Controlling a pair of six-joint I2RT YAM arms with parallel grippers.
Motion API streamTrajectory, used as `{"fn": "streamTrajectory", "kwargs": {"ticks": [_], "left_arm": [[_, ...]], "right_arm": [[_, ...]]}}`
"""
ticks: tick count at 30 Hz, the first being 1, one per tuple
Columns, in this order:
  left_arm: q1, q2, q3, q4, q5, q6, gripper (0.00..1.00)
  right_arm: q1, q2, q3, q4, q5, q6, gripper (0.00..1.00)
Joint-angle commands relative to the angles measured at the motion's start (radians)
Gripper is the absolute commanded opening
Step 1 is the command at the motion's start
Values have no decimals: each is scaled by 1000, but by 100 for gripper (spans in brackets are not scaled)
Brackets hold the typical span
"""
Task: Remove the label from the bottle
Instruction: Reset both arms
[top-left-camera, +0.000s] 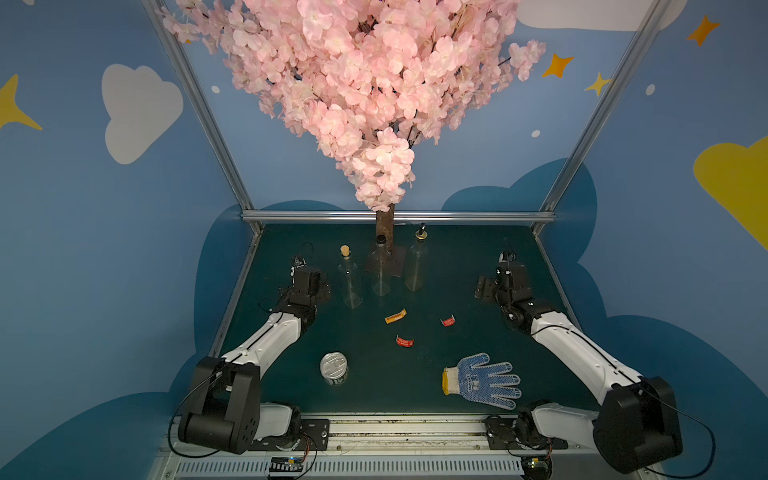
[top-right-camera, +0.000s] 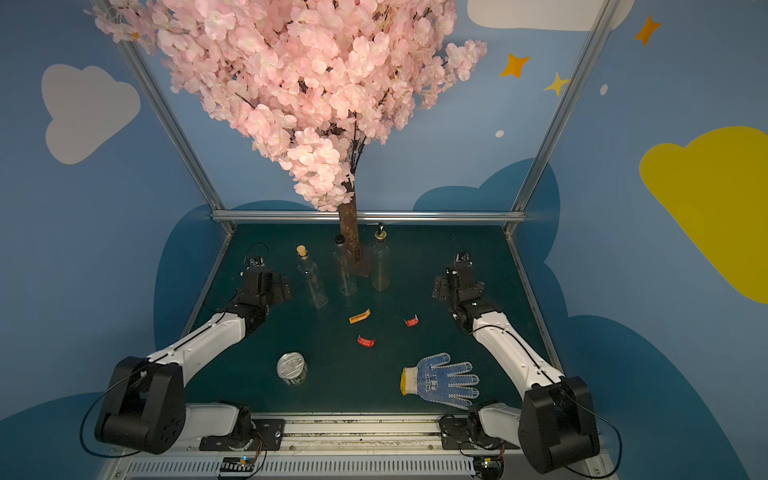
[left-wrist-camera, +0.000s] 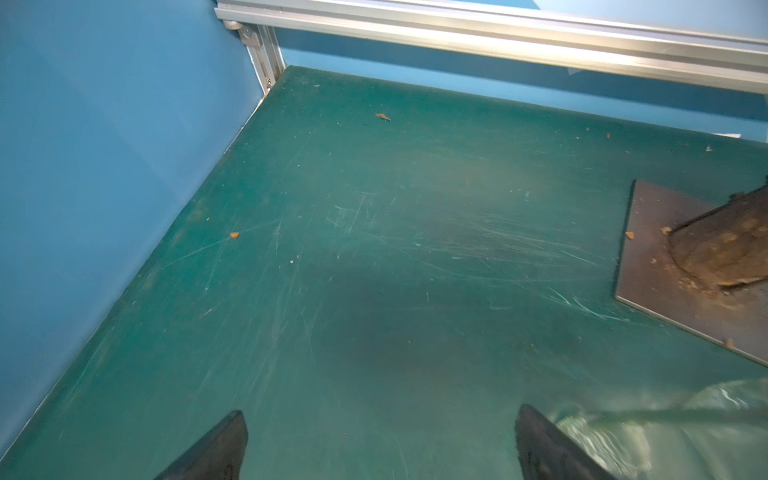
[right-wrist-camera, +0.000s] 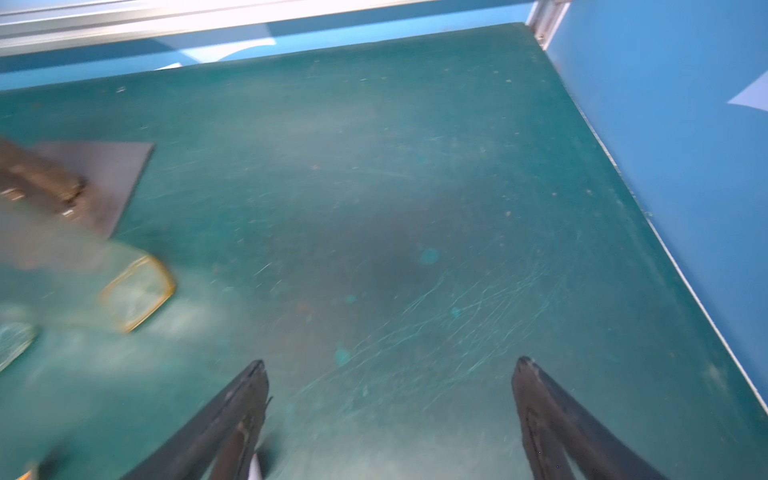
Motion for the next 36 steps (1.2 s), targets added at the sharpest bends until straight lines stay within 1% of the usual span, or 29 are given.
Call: {"fn": "streamTrajectory", "kwargs": {"ticks": [1, 3, 7, 9, 11, 14, 16, 17, 19, 20, 24, 26, 29, 31, 33, 36], "left_arm": [[31, 24, -16, 103, 70, 40, 100], [54, 35, -26, 158, 118, 65, 100], [105, 62, -31, 212, 220, 94, 100], [140, 72, -21, 188, 276, 74, 100], [157, 65, -29, 197, 305, 62, 100], [177, 48, -52, 220, 331, 53, 100], [178, 17, -65, 221, 334, 85, 100], [177, -1, -65, 195, 329, 110, 100], [177, -27, -62, 131, 275, 131, 100], [179, -33, -85, 163, 248, 138, 100], [180, -25, -171, 351, 222, 179, 100], [184, -10, -201, 424, 227, 174, 100], [186, 2, -238, 478, 236, 175, 100], [186, 15, -276, 549, 250, 180, 100], [186, 44, -324, 654, 259, 182, 100], [186, 83, -382, 795, 273, 188, 100]], "right_arm": [[-46, 37, 3, 68, -18, -29, 91], [-83, 63, 2, 102, -40, -44, 91], [-139, 109, 8, 150, -63, -48, 91], [-166, 129, 17, 156, -75, -56, 91], [-197, 147, 22, 158, -88, -61, 91], [-237, 163, 32, 146, -127, -58, 91], [-257, 175, 41, 134, -144, -68, 91], [-266, 180, 47, 122, -152, -72, 92], [-279, 191, 57, 108, -184, -100, 91], [-282, 198, 55, 120, -202, -114, 91], [-286, 217, 36, 165, -223, -147, 91], [-288, 220, 25, 185, -225, -169, 91], [-292, 217, -8, 243, -254, -212, 91], [-298, 217, -28, 271, -264, -209, 91], [-305, 223, -42, 289, -289, -210, 92], [-307, 230, -56, 300, -294, -221, 91]]}}
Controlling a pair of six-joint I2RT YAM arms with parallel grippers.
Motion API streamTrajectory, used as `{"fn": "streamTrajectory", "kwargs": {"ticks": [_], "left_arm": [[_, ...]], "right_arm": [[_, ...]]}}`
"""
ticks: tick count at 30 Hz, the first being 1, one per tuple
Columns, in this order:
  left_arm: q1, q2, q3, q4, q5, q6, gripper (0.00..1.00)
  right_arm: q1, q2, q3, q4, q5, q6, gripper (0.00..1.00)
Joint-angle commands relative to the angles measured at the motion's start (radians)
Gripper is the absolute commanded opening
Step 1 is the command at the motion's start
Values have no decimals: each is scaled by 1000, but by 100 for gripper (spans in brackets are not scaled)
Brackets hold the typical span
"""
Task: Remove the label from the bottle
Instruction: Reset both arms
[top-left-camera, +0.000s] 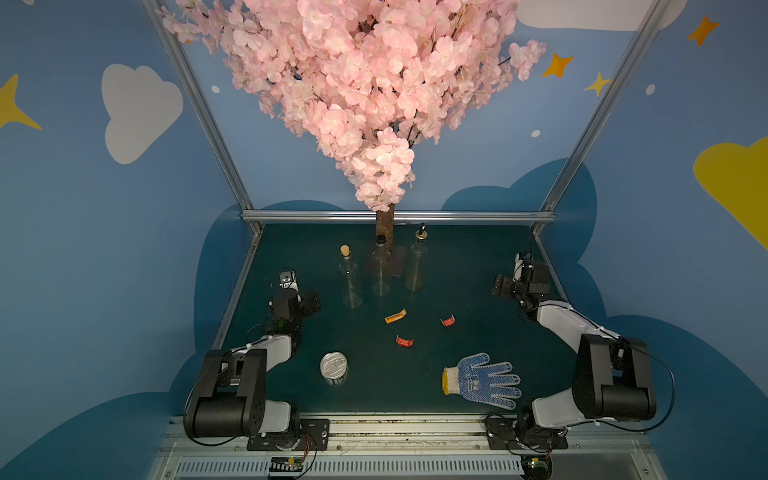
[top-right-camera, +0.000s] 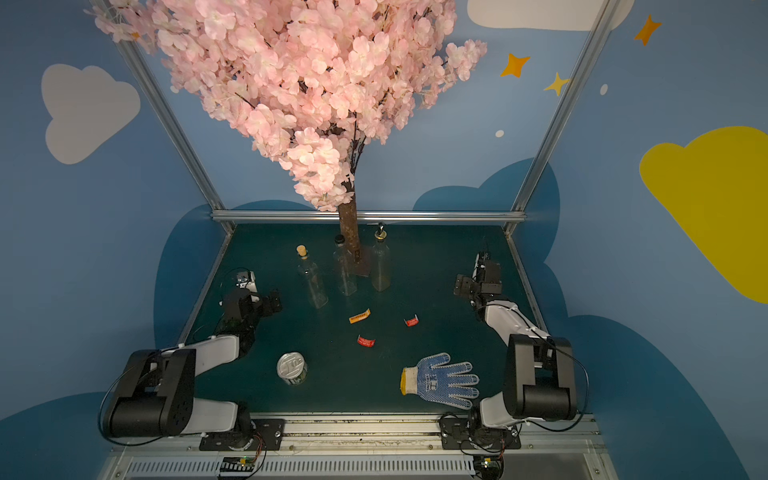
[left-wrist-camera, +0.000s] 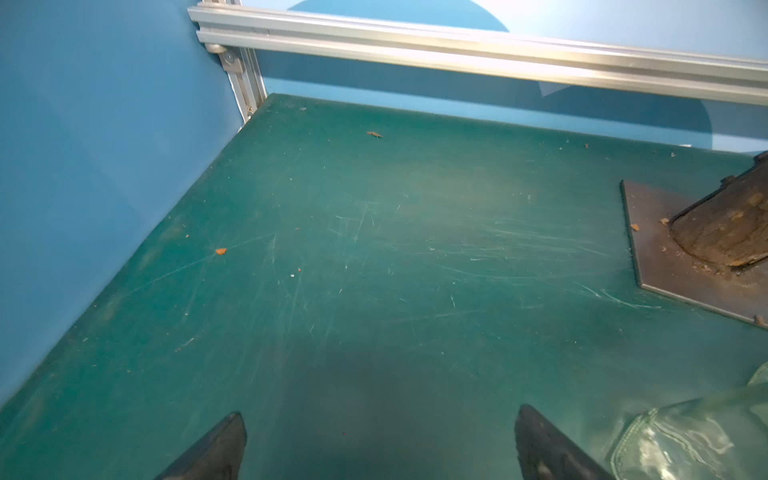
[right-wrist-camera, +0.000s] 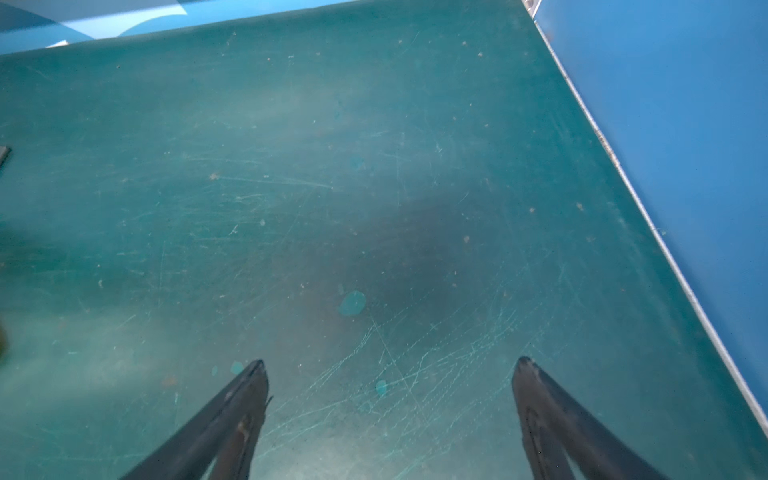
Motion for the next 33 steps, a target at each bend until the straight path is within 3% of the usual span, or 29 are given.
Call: {"fn": "streamTrajectory", "kwargs": {"ticks": [1, 7, 16, 21, 33], "left_arm": [[3, 27, -47, 197, 26, 22, 100], [2, 98, -70, 305, 49, 33, 100], [1, 97, -19, 208, 78, 50, 100], [2, 99, -11, 192, 80, 51, 100], [1, 101, -6, 187, 82, 53, 100]], "right_arm": [[-6, 10, -32, 67, -38, -26, 91], [-4, 2, -129, 227, -80, -32, 91], [38, -18, -228, 368, -107, -108, 91], [46, -5, -320, 536, -123, -127, 91], [41, -9, -308, 501, -135, -127, 92]]}}
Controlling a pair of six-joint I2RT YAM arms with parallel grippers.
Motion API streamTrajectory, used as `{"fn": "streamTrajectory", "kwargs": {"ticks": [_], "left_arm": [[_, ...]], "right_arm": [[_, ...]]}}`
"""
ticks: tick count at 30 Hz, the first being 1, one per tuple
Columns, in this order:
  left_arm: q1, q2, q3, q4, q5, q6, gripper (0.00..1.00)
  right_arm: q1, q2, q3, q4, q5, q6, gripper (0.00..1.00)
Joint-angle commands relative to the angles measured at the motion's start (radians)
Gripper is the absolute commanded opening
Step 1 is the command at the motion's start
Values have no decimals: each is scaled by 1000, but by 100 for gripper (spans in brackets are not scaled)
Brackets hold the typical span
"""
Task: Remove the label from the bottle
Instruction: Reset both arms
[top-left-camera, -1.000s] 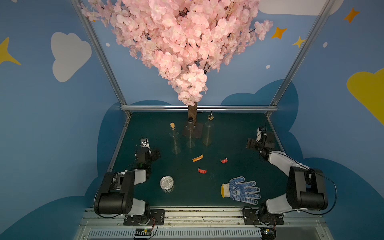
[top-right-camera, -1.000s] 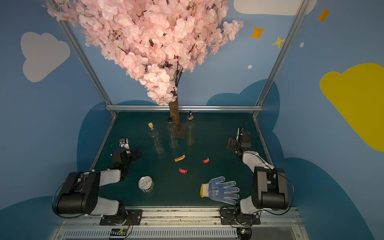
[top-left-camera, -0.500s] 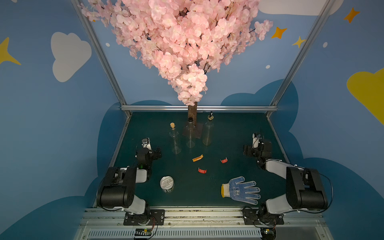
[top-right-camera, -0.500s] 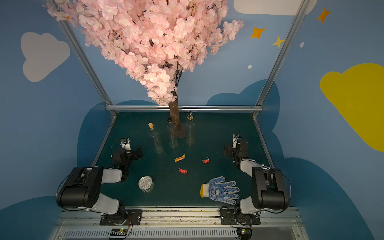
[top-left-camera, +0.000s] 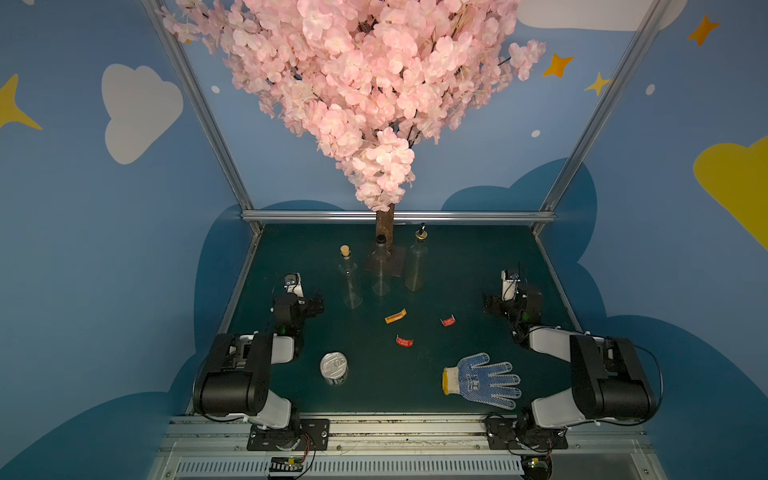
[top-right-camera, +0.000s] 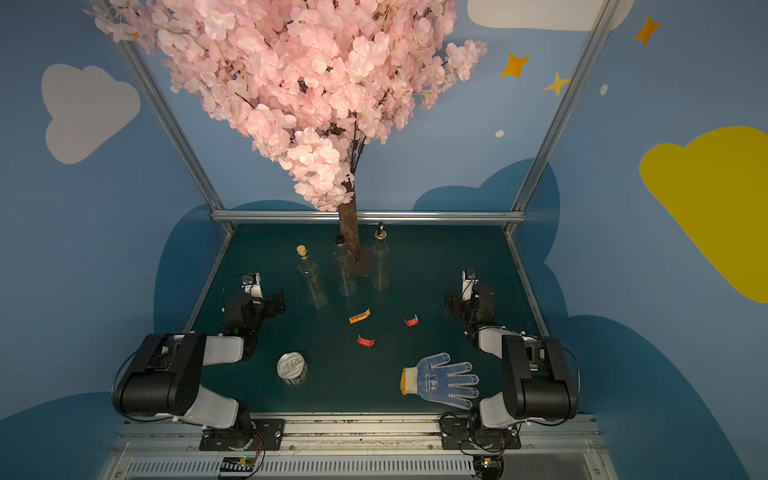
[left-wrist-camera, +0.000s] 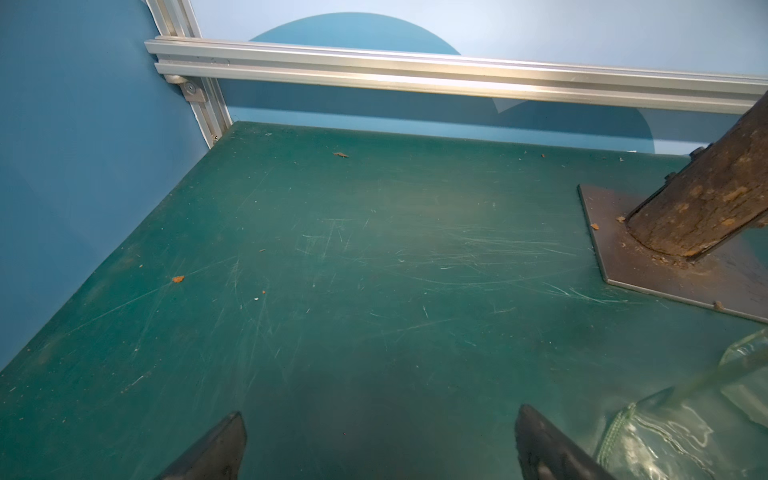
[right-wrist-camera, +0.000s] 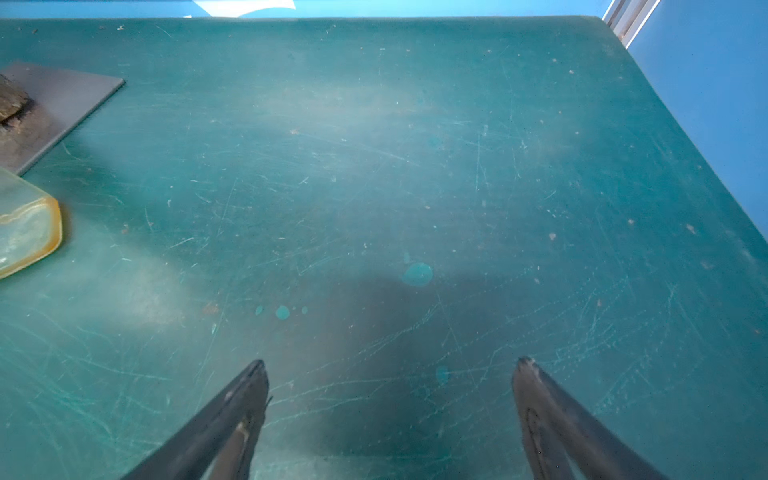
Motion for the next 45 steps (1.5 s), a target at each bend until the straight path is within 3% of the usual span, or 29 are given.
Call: {"fn": "streamTrajectory", "kwargs": {"ticks": [1, 45], "left_arm": [[1, 9, 14, -5, 8, 9, 100], [-21, 14, 20, -8, -28, 26, 100]], "right_arm": [[2, -9, 2, 29, -4, -12, 91], [5, -5, 2, 27, 1, -14, 91]]}}
